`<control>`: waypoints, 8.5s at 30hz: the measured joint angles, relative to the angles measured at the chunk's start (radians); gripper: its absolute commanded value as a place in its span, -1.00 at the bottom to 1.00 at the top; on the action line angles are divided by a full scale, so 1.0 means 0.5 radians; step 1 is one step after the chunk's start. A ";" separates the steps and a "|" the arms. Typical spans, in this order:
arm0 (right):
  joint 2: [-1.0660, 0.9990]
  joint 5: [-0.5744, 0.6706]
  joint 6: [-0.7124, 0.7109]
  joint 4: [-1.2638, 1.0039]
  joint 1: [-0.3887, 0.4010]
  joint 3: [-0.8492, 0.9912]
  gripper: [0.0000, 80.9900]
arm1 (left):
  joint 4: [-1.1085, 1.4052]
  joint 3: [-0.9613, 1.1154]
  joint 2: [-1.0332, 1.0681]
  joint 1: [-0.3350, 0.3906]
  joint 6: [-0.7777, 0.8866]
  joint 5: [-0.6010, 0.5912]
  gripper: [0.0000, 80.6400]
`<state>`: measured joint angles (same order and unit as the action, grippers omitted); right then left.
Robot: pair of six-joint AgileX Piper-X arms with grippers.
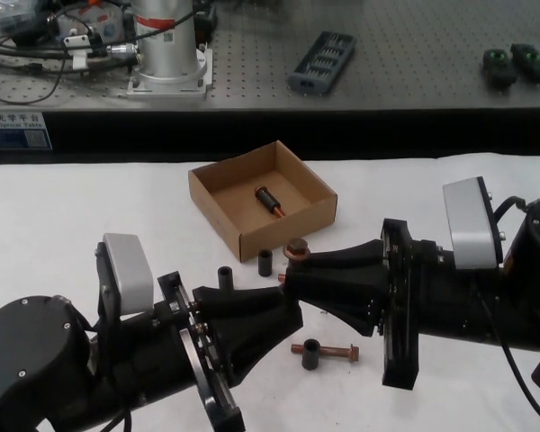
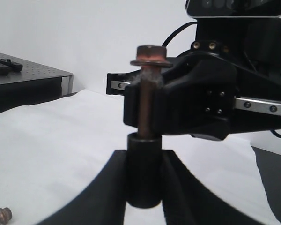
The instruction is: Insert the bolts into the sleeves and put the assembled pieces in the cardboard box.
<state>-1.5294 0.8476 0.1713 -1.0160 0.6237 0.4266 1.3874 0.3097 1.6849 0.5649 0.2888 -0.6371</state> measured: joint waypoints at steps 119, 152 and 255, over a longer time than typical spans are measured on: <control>0.823 -0.087 0.524 -0.280 -0.012 -0.548 -0.16 | -3.879 2.925 1.082 -0.301 -0.525 0.982 -0.99; 0.823 -0.368 0.364 0.130 -0.145 -0.548 -0.16 | -3.976 2.925 0.986 -0.301 -0.472 0.917 0.04; -0.429 -1.247 -0.944 2.562 0.200 1.018 -0.23 | -2.092 -0.375 -1.914 -0.176 -0.158 0.420 0.04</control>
<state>-1.7439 0.2240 -0.3006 0.2650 0.7238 0.9357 0.3414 0.1222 0.7278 0.4769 0.2099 -0.4268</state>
